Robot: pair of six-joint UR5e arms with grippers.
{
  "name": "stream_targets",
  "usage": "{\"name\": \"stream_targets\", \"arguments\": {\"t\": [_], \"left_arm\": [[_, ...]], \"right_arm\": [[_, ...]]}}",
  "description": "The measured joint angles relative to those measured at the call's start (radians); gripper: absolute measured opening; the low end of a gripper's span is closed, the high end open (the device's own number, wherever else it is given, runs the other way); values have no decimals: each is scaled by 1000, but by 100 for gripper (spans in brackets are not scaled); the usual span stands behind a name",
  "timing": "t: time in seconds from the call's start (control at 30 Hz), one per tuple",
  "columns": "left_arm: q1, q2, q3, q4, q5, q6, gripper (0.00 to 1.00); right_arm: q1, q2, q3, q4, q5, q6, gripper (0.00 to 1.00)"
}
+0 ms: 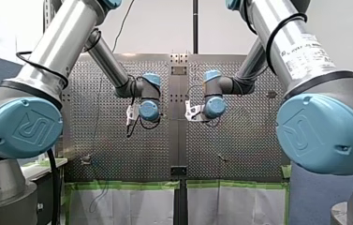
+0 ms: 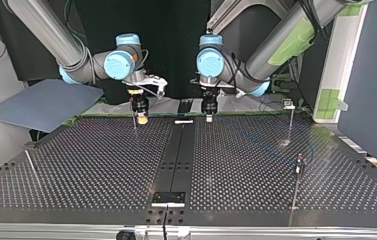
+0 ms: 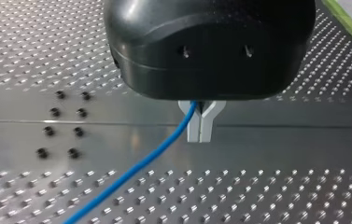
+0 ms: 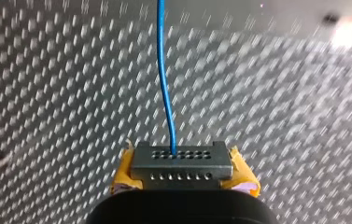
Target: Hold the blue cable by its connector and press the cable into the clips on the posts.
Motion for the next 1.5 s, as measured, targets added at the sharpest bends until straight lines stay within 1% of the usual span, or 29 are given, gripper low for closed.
{"name": "stream_targets", "arguments": {"t": [0.1,0.17,0.33,0.47,0.57,0.7,0.8,0.93,1.07,1.17,1.23,1.37,1.5], "left_arm": [[-11,-27,0,27,0,0,0],[-19,-45,1,45,1,0,0],[-37,-92,4,92,3,-5,0],[-55,-132,19,123,6,-13,0],[-64,-153,28,130,8,-15,0],[-74,-163,33,132,10,-18,0],[-80,-175,35,133,10,-20,0],[-91,-201,43,135,11,-22,0],[-107,-231,55,145,12,-31,0],[-119,-239,61,156,10,-38,0],[-124,-241,63,159,8,-40,0],[-134,-242,68,162,7,-43,0],[-140,-245,73,163,7,-47,0]], "right_arm": [[-14,0,32,-32,6,1,0],[-20,1,53,-53,9,6,0],[-30,1,100,-100,21,14,0],[-34,1,138,-138,34,17,0],[-35,1,170,-170,45,30,0],[-36,1,209,-209,58,43,0],[-36,2,235,-235,64,44,0],[-35,5,268,-268,73,40,0],[-33,30,309,-309,76,37,0],[-36,58,340,-340,84,35,0],[-38,77,359,-360,92,36,0],[-49,118,401,-401,100,53,0],[-66,158,441,-441,101,63,0]]}}
